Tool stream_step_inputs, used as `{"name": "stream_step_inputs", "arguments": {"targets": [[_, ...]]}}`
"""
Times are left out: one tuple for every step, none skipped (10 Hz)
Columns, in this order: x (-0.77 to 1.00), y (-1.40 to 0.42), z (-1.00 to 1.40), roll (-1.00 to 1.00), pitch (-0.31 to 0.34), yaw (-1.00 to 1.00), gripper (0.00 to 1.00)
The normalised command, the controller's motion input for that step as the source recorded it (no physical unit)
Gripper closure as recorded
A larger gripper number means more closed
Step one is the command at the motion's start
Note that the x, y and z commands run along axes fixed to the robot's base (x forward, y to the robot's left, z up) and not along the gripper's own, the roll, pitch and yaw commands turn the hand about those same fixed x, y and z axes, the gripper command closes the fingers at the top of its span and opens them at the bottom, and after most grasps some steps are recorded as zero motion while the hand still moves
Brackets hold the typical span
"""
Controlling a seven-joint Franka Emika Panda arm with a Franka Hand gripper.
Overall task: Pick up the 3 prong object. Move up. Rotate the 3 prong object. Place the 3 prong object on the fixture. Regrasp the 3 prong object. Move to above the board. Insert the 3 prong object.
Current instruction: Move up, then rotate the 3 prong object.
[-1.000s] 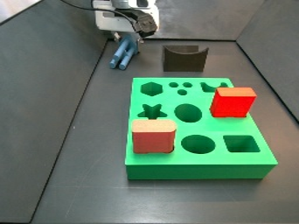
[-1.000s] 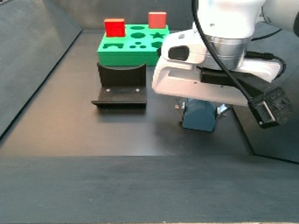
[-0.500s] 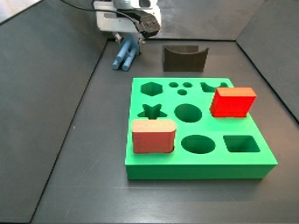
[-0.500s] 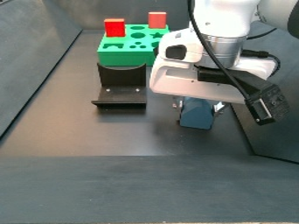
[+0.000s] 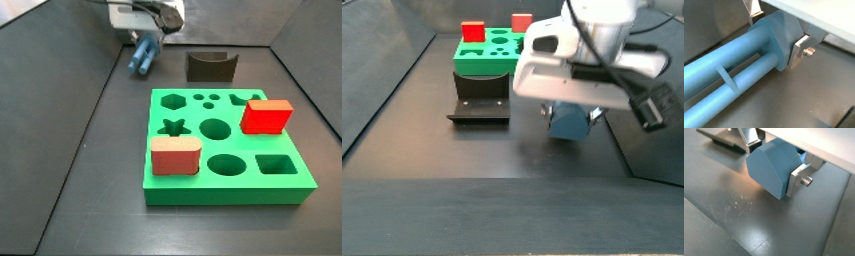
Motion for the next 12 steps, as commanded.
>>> {"name": "stream_step_inputs", "arguments": {"targets": [[-0.02, -0.01, 0.38, 0.02, 0.035, -0.02, 1.0], [-0.02, 0.0, 0.29, 0.02, 0.041, -0.02, 1.0], [0.25, -0.7, 0.83, 0.0, 0.0, 0.0, 1.0], [0.24, -0.66, 0.69, 0.01, 0.002, 0.02, 1.0], [0.14, -0.47, 0.59, 0.03, 0.043, 0.03, 1.0], [0.07, -0.25, 0.47, 0.06, 0.053, 0.03, 1.0], [0.03, -0.13, 0.34, 0.08, 0.058, 0.03, 1.0], [0.0, 0.0, 0.0, 0.0, 0.0, -1.0, 1.0], [0.0, 0.03, -0.07, 0.0, -0.001, -1.0, 1.0], [0.01, 0.04, -0.07, 0.0, -0.002, -1.0, 1.0], [0.02, 0.03, -0.04, 0.0, -0.003, -1.0, 1.0], [0.02, 0.03, -0.03, 0.0, -0.003, -1.0, 1.0]]}}
